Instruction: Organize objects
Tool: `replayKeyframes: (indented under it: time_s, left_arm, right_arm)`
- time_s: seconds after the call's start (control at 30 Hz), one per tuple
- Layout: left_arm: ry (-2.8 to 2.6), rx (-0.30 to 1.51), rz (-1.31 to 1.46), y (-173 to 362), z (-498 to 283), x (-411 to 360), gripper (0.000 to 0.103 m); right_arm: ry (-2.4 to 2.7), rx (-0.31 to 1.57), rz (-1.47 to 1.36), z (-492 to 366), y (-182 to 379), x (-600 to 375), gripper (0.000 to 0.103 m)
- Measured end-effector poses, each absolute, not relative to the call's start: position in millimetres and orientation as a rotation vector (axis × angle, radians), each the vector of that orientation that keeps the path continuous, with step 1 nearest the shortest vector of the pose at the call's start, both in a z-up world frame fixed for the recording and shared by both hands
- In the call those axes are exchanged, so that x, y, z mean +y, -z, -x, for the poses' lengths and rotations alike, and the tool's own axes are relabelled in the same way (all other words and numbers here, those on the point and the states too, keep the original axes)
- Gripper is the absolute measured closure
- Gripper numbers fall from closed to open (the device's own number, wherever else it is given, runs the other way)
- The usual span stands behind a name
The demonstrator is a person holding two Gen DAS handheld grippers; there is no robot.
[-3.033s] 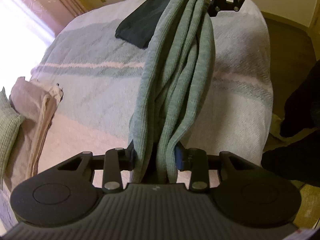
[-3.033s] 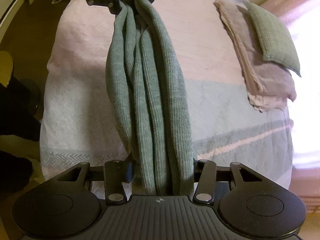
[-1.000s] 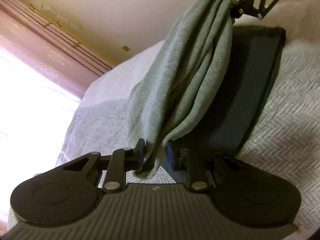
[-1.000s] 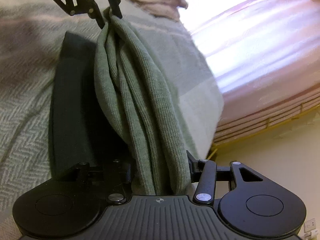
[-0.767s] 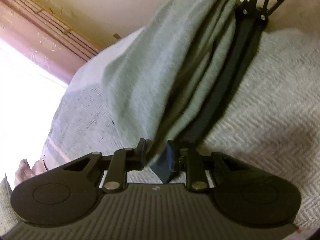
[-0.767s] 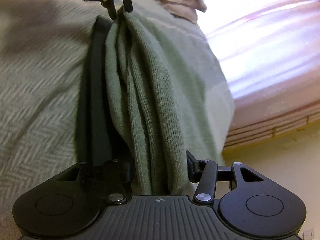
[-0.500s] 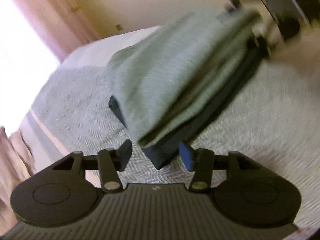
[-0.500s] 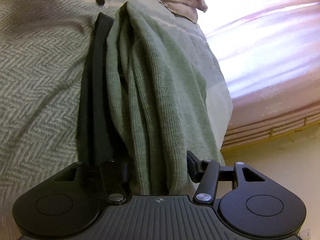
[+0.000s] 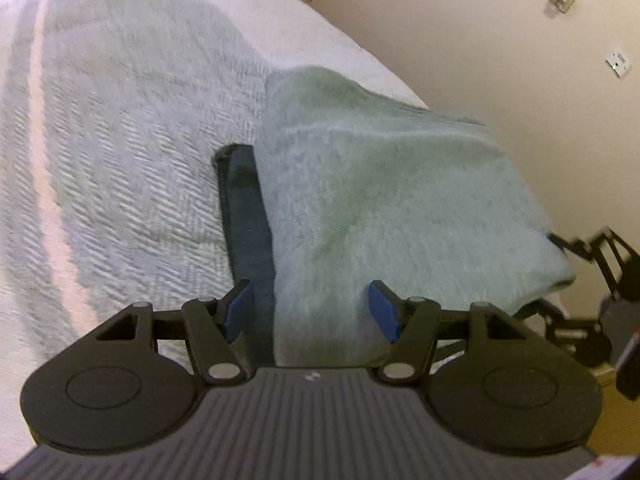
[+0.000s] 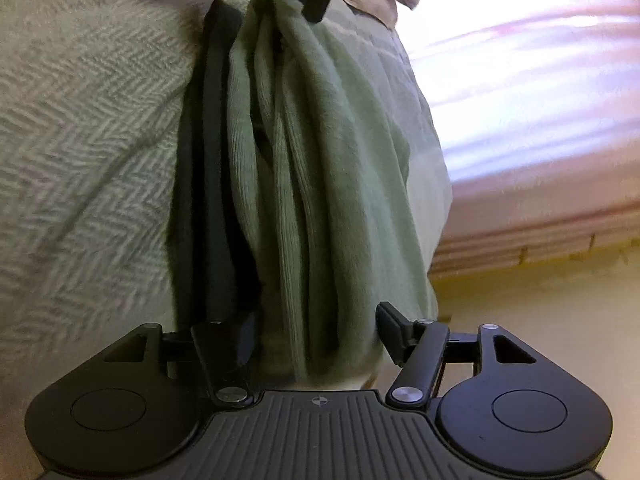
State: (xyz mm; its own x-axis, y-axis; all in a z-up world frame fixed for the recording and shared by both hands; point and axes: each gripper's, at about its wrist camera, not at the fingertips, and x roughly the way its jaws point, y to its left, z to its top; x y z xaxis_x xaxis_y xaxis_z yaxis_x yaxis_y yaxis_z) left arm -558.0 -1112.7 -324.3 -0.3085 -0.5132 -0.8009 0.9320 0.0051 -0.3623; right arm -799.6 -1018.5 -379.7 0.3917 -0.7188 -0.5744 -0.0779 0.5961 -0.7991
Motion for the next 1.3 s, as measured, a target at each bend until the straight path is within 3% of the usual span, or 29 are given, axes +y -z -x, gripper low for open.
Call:
replayKeyframes:
  time_s: [0.07,0.2,0.3,0.37,0.43,0.5,0.53,0.6,0.7,0.97,1.07,1.3]
  left_arm:
    - [1.582,1.149,-0.542,331.9,556.4,-1122.6,0.048]
    - [1.569,1.258,-0.487,339.1,547.8,-1128.5,0.050]
    - [1.583,1.296,-0.466,340.1,545.7,-1128.6,0.066]
    - [1.598,1.289,-0.479,341.2,548.4,-1131.2,0.078]
    - [1.599,1.280,-0.484,341.4,549.4,-1131.0,0.088]
    - [1.598,1.270,-0.472,339.8,550.5,-1129.0,0.091]
    - [1.597,1.257,-0.474,337.9,552.0,-1126.5,0.092]
    - [1.587,1.229,-0.470,333.0,556.4,-1120.7,0.093]
    - [1.554,1.223,-0.401,317.8,558.8,-1101.4,0.094]
    - [1.469,1.302,-0.360,353.8,550.3,-1107.1,0.089]
    - [1.454,1.271,-0.380,341.8,551.3,-1101.6,0.086]
    - [1.469,1.087,-0.421,292.1,552.8,-1076.7,0.089]
  right_arm:
    - [0.521,1.142,0.761,808.5,366.3,-1016.7,0.042]
    - [0.644,1.134,0.268,836.2,324.7,-1034.4,0.042]
    - [0.725,0.899,-0.295,866.0,293.4,-1067.8,0.042]
    - [0.772,0.702,-0.634,883.1,289.5,-1092.8,0.036]
    - [0.782,0.576,-0.840,884.3,297.9,-1114.8,0.033]
    - [0.768,0.510,-0.958,879.9,312.2,-1129.4,0.033]
    - [0.756,0.495,-0.998,876.0,316.9,-1140.4,0.034]
    - [0.727,0.474,-1.060,871.7,328.7,-1153.7,0.067]
    - [0.732,0.510,-1.050,869.8,323.1,-1166.2,0.076]
    - [0.671,0.621,-0.997,865.8,348.1,-1163.4,0.073]
    - [0.703,0.627,-0.986,867.2,341.2,-1156.8,0.059]
    - [0.809,0.545,-0.757,857.3,286.7,-1126.3,0.058]
